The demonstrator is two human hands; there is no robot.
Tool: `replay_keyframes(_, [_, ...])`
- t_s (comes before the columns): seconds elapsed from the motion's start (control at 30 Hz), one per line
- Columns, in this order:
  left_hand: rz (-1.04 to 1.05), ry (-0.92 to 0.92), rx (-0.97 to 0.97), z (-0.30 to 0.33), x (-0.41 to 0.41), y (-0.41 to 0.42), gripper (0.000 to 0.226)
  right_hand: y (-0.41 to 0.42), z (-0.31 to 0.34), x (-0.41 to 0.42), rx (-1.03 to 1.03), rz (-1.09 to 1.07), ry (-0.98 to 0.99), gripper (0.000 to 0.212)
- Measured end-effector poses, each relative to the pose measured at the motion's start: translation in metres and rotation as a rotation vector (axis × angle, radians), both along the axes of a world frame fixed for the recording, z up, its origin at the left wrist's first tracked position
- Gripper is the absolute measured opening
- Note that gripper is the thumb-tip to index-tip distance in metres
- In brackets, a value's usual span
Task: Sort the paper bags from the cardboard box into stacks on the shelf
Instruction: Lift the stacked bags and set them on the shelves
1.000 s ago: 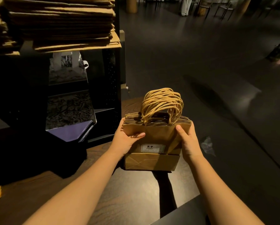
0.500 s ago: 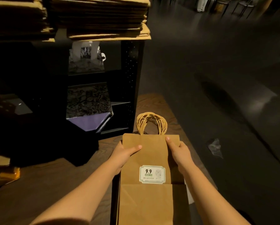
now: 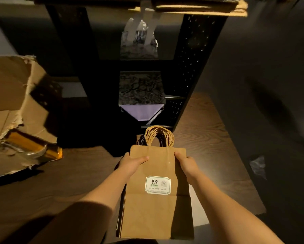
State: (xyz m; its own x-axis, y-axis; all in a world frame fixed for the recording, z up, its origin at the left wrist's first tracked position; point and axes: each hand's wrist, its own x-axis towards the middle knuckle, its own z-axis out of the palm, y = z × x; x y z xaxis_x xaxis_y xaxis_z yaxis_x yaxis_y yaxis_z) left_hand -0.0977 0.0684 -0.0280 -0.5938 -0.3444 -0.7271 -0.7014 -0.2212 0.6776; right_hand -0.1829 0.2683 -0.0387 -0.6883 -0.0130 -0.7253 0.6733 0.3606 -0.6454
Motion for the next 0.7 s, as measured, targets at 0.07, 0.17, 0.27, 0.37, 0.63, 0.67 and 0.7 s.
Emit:
replay_keyframes(0.07, [0.009, -0.023, -0.04, -0.003, 0.002, -0.004, 0.085, -0.003, -0.002, -0.002, -0.007, 0.004, -0.016, 0.05])
replay_keyframes(0.17, [0.009, -0.046, -0.098, -0.007, 0.006, -0.009, 0.105, -0.006, -0.001, 0.002, -0.003, 0.021, 0.002, 0.048])
replay_keyframes(0.27, [-0.045, -0.078, -0.219, -0.001, 0.011, -0.011, 0.1, -0.004, 0.0, 0.008, -0.002, 0.017, 0.03, 0.049])
replay_keyframes(0.37, [-0.074, -0.102, -0.238, -0.004, 0.028, -0.019, 0.098, 0.007, 0.004, 0.019, 0.102, 0.044, 0.064, 0.048])
replay_keyframes(0.63, [-0.298, -0.236, -0.153, -0.001, 0.077, -0.006, 0.059, 0.032, 0.008, 0.061, 0.154, 0.205, -0.047, 0.061])
replay_keyframes(0.67, [-0.268, -0.218, -0.127, 0.001, 0.077, -0.005, 0.053, 0.031, 0.011, 0.062, 0.124, 0.202, -0.062, 0.059])
replay_keyframes(0.7, [-0.227, -0.198, -0.093, 0.0, 0.076, -0.005, 0.044, 0.03, 0.013, 0.063, 0.082, 0.201, -0.068, 0.056])
